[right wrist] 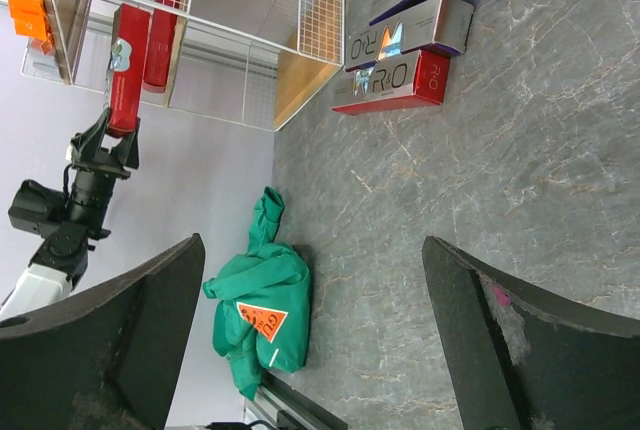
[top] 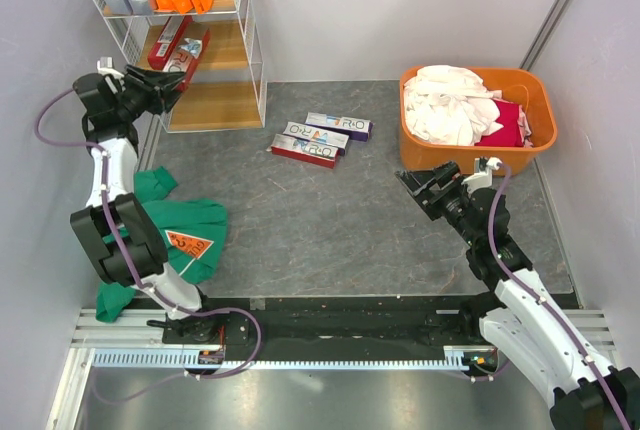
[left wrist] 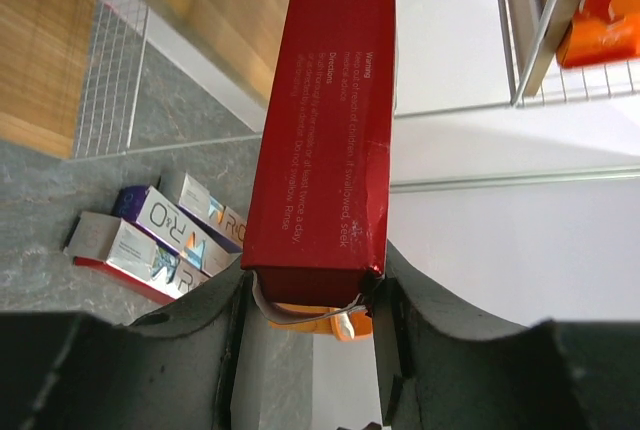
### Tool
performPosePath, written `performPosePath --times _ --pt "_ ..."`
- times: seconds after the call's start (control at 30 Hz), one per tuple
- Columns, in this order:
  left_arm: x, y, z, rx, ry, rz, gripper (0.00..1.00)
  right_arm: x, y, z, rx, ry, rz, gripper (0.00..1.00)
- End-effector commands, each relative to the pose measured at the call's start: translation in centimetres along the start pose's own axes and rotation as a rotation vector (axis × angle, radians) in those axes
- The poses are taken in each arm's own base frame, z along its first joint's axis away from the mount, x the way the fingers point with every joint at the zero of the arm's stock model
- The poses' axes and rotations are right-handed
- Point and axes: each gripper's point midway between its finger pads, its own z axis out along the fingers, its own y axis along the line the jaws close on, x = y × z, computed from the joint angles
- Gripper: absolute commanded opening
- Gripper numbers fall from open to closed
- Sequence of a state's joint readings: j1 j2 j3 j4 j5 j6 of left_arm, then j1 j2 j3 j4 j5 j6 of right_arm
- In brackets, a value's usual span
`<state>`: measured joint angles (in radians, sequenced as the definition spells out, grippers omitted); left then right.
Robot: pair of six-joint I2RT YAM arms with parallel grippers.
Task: Place and organize the toothpastes onto the shelf
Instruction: Place the toothpaste on the shelf.
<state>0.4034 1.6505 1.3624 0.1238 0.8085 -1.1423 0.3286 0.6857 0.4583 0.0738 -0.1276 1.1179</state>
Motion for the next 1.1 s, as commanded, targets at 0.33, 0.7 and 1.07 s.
performPosePath --times 0.33,0.7,1.07 --pt "-1.8 0.1 5.9 -0.01 0.001 -0.037 0.24 -0.1 -0.2 -0.4 -0.003 -0.005 -0.013 0.98" --pt "-3.9 0.9 7.9 0.002 -0.145 -0.193 0.25 0.1 -0.9 -0.6 0.016 -0.006 -0.017 0.98" --pt "-5.3 2.9 9.1 0.008 -0.215 -0.332 0.28 0.3 -1.3 -0.4 0.035 0.005 -0.02 0.98"
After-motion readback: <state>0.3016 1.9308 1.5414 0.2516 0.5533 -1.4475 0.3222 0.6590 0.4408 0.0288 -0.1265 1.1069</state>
